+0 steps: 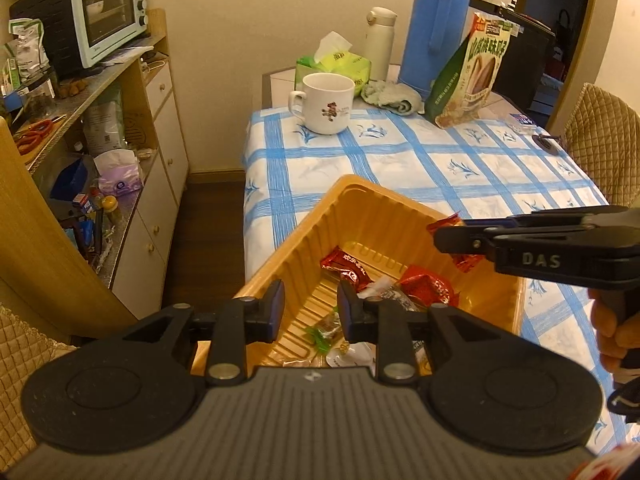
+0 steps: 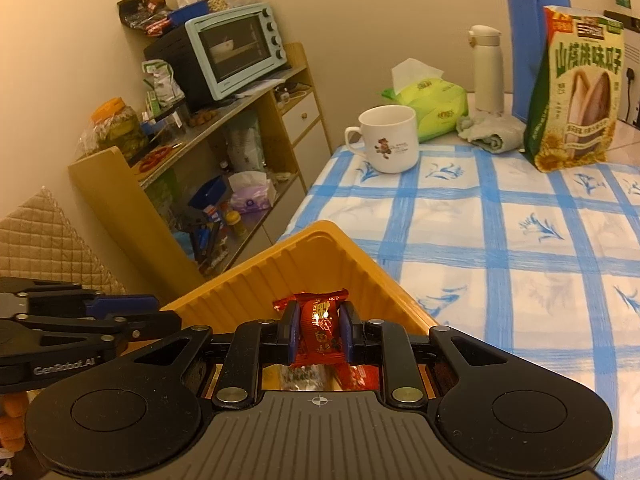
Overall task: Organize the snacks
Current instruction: 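Open both tools to drop the two red candies into the orange basket, then withdraw both open tools from the basket toward the remaining candies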
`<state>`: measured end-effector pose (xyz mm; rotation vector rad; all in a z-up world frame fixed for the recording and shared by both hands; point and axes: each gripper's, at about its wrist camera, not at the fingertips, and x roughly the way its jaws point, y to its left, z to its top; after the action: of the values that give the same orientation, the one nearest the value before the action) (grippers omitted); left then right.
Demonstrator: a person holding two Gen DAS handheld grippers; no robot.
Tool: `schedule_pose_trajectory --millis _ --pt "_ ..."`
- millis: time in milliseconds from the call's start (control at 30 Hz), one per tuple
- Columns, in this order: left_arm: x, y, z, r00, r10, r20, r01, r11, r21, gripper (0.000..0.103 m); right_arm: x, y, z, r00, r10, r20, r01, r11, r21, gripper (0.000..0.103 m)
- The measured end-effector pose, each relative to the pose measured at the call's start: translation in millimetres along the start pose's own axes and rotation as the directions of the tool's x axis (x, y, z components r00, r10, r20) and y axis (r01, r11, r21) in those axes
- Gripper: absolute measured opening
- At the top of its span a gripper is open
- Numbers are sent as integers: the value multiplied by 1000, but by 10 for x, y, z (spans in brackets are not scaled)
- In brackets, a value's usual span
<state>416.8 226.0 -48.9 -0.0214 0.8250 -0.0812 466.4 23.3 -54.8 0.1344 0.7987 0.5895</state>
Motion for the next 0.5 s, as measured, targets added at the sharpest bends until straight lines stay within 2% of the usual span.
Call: schedule_pose_trajectory --millis 267,333,467,500 --pt "-27 49 -19 1000 7 -2 -7 1000 -9 35 113 72 93 999 3 48 -3 1000 -9 22" --pt "-42 56 -35 1000 8 -2 -8 1000 -11 43 112 67 118 999 -2 47 2 1000 4 24" --pt "-89 67 -62 1000 12 3 -12 1000 -20 48 18 40 98 998 -2 58 1 1000 29 49" --pt "-105 71 -72 1000 12 4 -12 1000 -24 51 -16 30 81 998 3 57 -5 999 37 52"
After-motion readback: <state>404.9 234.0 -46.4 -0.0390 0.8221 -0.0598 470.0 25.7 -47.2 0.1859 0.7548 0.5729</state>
